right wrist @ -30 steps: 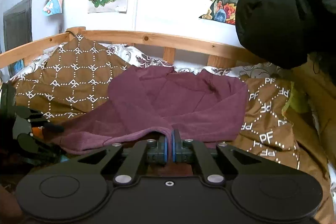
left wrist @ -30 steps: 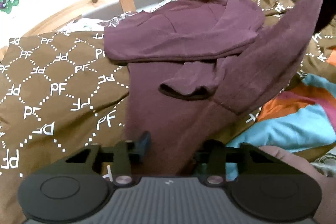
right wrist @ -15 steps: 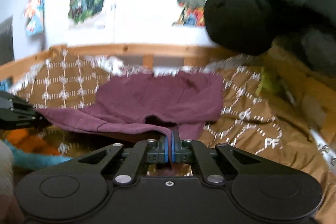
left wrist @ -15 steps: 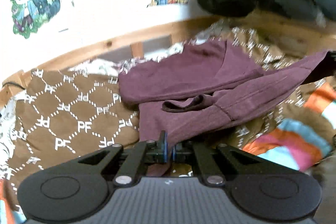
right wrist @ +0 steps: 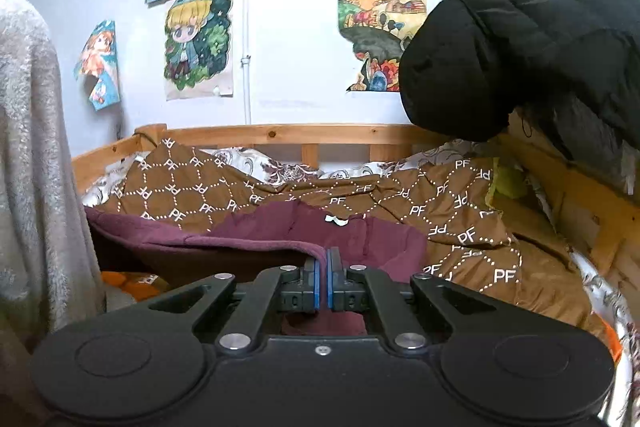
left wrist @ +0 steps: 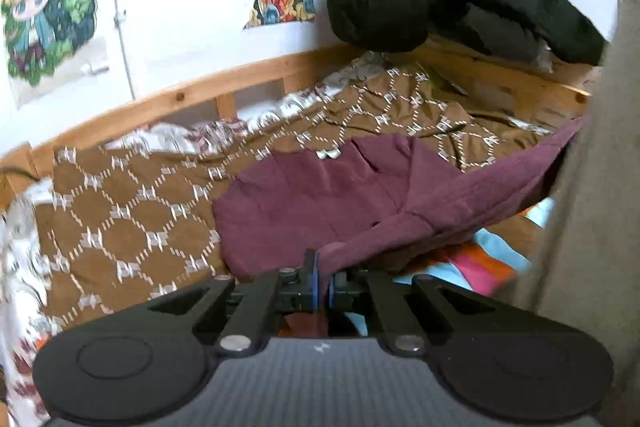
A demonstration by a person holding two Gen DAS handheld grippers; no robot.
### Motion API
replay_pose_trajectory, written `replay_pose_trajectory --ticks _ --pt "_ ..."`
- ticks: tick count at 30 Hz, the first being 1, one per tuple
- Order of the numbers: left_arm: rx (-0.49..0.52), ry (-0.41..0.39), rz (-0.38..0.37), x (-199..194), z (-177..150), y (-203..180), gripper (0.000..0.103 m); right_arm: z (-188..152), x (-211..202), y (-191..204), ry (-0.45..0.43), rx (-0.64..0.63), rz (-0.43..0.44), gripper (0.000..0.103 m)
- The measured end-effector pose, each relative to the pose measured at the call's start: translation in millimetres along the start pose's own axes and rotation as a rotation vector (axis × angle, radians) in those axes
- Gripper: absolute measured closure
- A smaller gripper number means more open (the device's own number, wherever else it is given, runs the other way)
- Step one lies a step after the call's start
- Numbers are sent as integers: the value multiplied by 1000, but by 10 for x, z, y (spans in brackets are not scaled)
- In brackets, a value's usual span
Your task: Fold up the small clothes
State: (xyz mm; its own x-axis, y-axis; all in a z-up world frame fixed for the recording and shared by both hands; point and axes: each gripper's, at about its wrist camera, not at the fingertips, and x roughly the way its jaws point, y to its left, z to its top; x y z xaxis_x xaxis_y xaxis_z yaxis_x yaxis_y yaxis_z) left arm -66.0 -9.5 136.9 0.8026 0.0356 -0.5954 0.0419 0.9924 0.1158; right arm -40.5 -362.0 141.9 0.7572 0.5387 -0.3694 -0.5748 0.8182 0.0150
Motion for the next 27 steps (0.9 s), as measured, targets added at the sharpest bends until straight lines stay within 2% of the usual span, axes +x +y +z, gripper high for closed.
replay_pose_trajectory --ticks 4,7,10,14,20,27 --pt "-34 6 48 254 380 72 99 102 310 -67 -29 -55 -40 101" --pt "-12 0 108 555 692 147 99 245 681 -191 -57 -76 -69 101" --pt "5 4 151 960 971 245 99 398 1159 -354 -60 -70 -94 101" --pt "-4 57 189 1573 1247 459 98 511 1779 -572 -35 -51 -108 101" --pt "-68 144 176 2402 1360 821 98 500 2613 -804 6 -24 -112 101" --pt "-152 197 148 3090 1192 991 97 200 3306 -993 63 17 -101 100"
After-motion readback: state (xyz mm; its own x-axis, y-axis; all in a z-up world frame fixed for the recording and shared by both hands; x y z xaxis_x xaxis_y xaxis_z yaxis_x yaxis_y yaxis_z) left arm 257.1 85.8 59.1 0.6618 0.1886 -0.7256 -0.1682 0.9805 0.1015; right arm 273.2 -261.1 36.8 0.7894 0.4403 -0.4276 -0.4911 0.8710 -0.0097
